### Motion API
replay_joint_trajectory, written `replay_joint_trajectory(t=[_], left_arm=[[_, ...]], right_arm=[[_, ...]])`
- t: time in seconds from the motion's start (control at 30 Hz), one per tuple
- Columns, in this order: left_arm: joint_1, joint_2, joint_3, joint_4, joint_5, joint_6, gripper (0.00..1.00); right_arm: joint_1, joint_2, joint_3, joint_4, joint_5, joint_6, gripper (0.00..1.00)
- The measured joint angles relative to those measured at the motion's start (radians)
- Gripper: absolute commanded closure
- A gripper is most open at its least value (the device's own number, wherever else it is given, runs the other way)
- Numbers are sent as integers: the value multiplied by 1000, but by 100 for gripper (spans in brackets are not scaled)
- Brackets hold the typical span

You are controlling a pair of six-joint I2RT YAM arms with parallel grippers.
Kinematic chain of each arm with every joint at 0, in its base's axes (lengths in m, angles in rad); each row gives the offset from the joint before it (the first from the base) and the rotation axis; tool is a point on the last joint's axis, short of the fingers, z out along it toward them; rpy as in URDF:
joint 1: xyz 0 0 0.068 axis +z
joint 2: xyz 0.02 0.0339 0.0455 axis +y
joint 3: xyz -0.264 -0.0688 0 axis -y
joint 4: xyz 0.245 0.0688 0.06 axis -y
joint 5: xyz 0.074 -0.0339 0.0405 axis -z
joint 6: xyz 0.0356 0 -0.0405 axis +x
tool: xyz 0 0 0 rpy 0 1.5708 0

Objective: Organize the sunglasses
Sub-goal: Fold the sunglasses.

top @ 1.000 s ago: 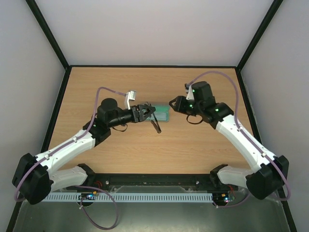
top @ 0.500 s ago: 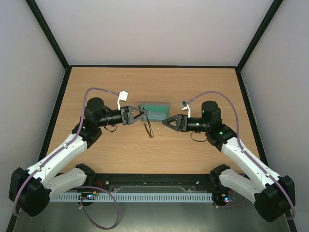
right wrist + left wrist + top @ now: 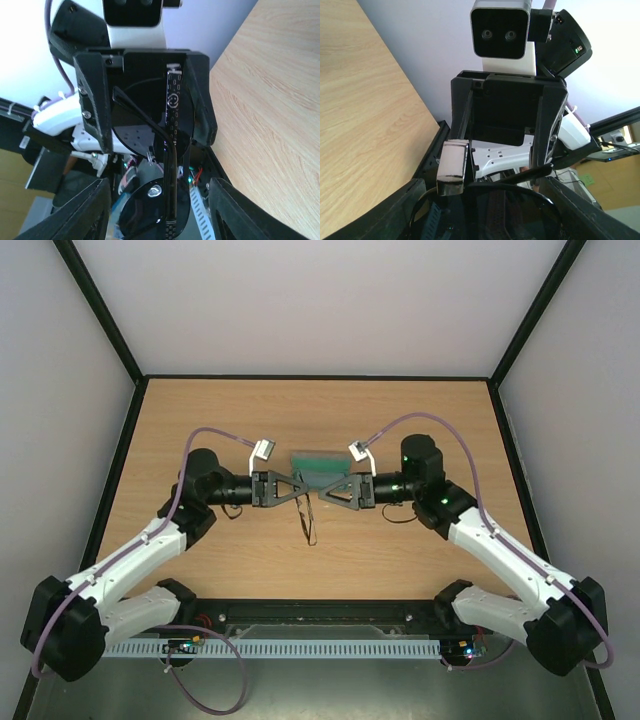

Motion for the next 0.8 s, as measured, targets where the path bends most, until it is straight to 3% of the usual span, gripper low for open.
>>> replay_joint_trajectory(t=[0.27, 0.8], left_arm=[[0, 30, -20, 126, 48, -100, 36], [0, 60, -30, 198, 59, -149, 36]], right_arm=[[67, 40, 33, -91, 24, -75, 50], [109, 84, 64, -126, 35, -111, 60]])
